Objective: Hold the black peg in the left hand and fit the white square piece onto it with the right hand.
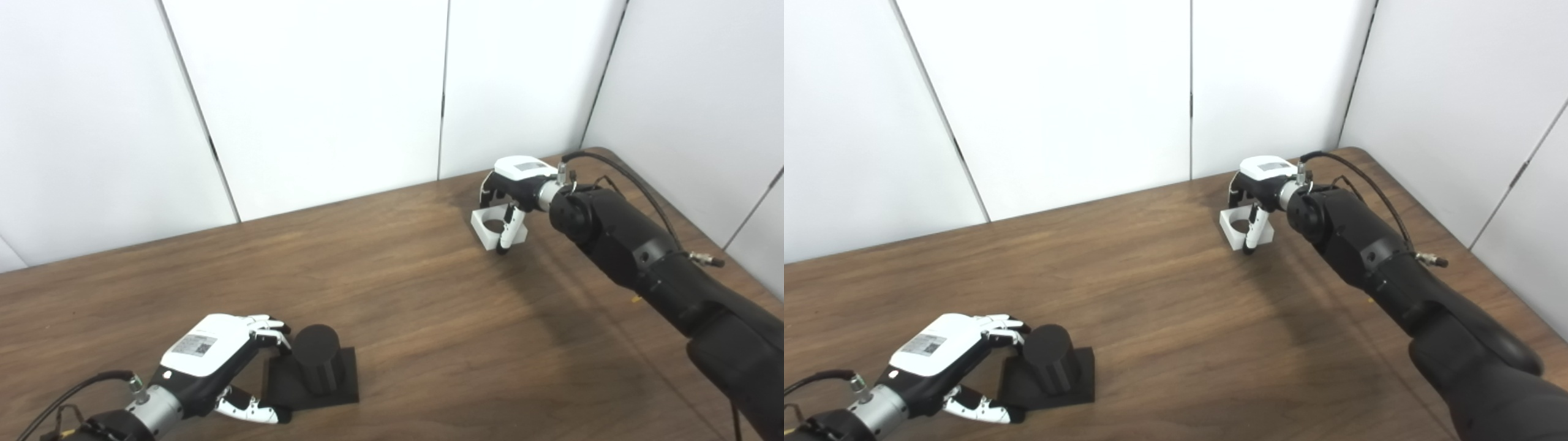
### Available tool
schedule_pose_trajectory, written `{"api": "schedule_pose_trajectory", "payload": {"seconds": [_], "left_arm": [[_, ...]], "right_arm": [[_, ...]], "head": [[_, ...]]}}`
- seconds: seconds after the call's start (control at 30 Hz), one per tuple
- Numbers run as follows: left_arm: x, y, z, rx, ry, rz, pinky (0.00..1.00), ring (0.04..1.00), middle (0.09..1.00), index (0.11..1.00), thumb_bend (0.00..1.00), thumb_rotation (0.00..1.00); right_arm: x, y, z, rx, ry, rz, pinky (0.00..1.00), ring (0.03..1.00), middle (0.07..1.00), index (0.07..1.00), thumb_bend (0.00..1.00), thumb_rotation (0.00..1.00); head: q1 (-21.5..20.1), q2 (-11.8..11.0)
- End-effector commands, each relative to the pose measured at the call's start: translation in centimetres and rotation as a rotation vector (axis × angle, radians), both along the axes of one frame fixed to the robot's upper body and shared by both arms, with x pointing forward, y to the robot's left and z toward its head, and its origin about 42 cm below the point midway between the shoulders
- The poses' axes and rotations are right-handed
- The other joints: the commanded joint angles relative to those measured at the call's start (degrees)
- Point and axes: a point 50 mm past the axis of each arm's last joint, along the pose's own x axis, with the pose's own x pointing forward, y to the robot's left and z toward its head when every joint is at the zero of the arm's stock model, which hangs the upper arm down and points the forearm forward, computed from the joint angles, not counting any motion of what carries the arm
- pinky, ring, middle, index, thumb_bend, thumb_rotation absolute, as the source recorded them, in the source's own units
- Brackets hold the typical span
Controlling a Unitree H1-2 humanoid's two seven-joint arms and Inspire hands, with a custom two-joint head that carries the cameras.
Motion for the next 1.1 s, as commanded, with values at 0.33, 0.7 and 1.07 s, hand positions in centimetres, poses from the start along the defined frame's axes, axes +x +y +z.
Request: {"api": "schedule_pose_trajectory", "payload": {"seconds": [0.33, 0.7, 1.07], "left_arm": [[-1.4, 0.8, -2.7, 0.134, 0.116, -0.004, 0.86, 0.887, 0.845, 0.488, 0.52, 0.06], [-1.2, -0.8, -2.5, 0.117, 0.116, -0.007, 0.86, 0.900, 0.846, 0.487, 0.52, 0.06], [-0.9, -1.4, -2.5, 0.131, 0.112, 0.002, 0.86, 0.900, 0.845, 0.487, 0.52, 0.07]], "right_arm": [[-1.2, -1.3, 2.8, -0.062, -0.111, 0.038, 0.74, 0.828, 0.770, 0.481, 0.52, 0.13], [-3.0, -0.6, 5.3, -0.011, -0.226, 0.171, 0.75, 0.819, 0.759, 0.481, 0.52, 0.13], [-4.5, 2.8, 8.4, 0.040, -0.281, 0.326, 0.73, 0.822, 0.762, 0.482, 0.52, 0.13]], "head": [[4.2, 1.3], [9.7, 2.7], [13.7, 3.7]]}}
